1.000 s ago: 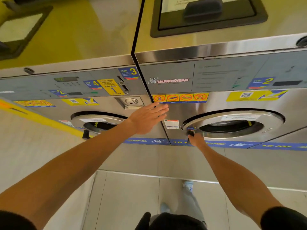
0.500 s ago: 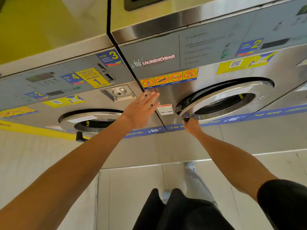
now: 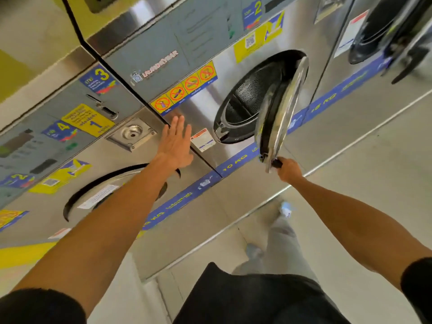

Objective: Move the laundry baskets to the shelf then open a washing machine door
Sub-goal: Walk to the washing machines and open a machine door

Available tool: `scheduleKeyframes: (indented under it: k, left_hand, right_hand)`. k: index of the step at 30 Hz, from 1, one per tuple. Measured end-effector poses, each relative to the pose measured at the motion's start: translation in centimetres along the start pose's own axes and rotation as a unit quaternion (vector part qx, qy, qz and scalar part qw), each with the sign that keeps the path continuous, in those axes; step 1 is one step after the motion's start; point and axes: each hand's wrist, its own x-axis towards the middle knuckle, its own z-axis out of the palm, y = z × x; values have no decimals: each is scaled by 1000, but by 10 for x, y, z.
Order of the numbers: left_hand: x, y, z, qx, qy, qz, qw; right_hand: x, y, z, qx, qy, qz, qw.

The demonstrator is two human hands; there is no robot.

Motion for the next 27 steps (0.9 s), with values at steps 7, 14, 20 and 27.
scheduleKeyframes:
  k: [7,14,20,27]
  left_hand:
    - [-1,-1,-3,15,26,6,1000]
    - [1,21,-18,-66,3,-40,997]
    - [7,27,-25,-88,9,-72,993]
    - [3,21,-43,-45,12,-62,997]
  right_hand:
    - [-35,77,-37,4,29,50,998]
    - [-42,92,-65,79,227,1,971]
    - [-42,116,-98,105,213,30,971]
    - [-29,148,-138,155,177,89,968]
